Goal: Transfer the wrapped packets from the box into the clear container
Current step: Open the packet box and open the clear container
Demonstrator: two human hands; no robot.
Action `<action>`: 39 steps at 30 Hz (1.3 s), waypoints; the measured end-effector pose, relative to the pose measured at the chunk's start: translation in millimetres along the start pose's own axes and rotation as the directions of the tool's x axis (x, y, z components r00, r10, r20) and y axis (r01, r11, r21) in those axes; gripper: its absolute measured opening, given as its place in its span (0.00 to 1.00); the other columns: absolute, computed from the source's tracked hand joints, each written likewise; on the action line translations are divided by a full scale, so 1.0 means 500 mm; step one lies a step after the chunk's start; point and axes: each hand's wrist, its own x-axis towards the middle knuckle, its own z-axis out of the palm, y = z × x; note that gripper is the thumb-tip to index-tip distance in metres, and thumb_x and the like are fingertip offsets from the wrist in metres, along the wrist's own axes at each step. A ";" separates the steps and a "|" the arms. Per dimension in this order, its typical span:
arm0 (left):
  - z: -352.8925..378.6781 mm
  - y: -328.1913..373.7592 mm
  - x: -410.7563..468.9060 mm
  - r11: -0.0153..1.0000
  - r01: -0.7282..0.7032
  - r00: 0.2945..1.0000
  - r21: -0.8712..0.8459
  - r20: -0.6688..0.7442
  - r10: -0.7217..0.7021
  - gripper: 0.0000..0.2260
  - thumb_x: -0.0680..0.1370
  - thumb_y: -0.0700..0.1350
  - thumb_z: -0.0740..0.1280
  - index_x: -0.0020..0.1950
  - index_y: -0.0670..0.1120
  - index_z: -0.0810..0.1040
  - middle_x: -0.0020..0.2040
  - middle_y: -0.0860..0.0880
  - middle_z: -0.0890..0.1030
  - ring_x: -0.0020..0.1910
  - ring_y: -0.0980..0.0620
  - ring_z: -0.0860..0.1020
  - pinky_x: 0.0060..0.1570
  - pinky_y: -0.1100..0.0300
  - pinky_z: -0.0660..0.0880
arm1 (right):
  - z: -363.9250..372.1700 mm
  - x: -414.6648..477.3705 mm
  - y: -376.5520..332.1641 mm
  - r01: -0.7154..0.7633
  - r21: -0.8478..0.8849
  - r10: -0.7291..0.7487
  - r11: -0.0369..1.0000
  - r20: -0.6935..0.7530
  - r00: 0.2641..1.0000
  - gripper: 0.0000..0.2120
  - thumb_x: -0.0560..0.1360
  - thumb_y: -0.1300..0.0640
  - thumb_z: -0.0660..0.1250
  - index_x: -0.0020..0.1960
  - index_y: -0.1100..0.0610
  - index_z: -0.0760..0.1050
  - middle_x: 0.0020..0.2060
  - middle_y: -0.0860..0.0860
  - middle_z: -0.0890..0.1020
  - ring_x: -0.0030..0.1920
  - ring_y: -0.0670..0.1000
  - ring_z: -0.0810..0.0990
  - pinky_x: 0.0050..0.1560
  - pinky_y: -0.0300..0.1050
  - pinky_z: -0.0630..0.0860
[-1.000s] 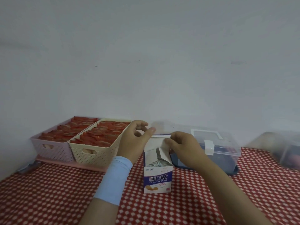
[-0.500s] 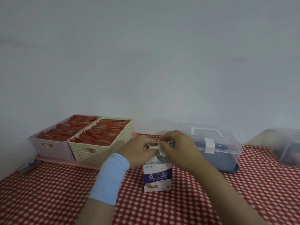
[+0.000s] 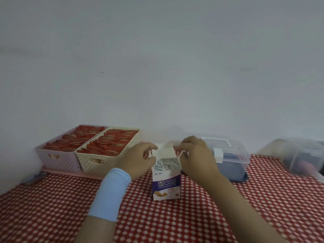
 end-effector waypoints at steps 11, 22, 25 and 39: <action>0.015 0.025 -0.054 0.997 -0.042 0.993 0.068 0.115 0.034 0.22 0.80 0.51 0.66 0.74 0.52 0.70 0.74 0.56 0.65 0.75 0.55 0.61 0.70 0.58 0.59 | 0.013 -0.040 -0.040 -0.200 0.056 0.182 0.978 0.230 0.956 0.14 0.83 0.54 0.58 0.61 0.57 0.79 0.49 0.53 0.85 0.41 0.49 0.81 0.38 0.40 0.78; 0.040 -0.010 0.000 0.997 0.065 0.997 0.048 0.046 -0.067 0.31 0.72 0.42 0.75 0.74 0.52 0.70 0.76 0.49 0.64 0.71 0.51 0.68 0.65 0.64 0.64 | 0.053 -0.002 -0.055 -0.339 0.253 0.261 0.906 0.296 0.919 0.20 0.83 0.56 0.59 0.75 0.55 0.71 0.70 0.52 0.76 0.65 0.52 0.78 0.56 0.43 0.78; 0.036 -0.018 0.034 0.990 0.056 0.998 0.126 -0.026 -0.053 0.29 0.75 0.42 0.72 0.75 0.53 0.69 0.77 0.51 0.64 0.75 0.53 0.63 0.70 0.64 0.58 | 0.063 0.033 -0.055 -0.331 0.280 0.240 0.901 0.315 0.918 0.21 0.83 0.60 0.58 0.76 0.57 0.68 0.72 0.54 0.73 0.70 0.54 0.74 0.67 0.47 0.73; 0.036 0.052 0.098 0.892 0.029 0.999 0.451 0.001 -0.033 0.31 0.79 0.58 0.61 0.79 0.53 0.57 0.79 0.50 0.60 0.77 0.45 0.57 0.74 0.49 0.55 | -0.020 0.075 -0.014 -0.184 0.089 0.135 0.979 0.395 0.909 0.22 0.83 0.59 0.58 0.77 0.56 0.66 0.77 0.52 0.67 0.76 0.53 0.65 0.75 0.44 0.59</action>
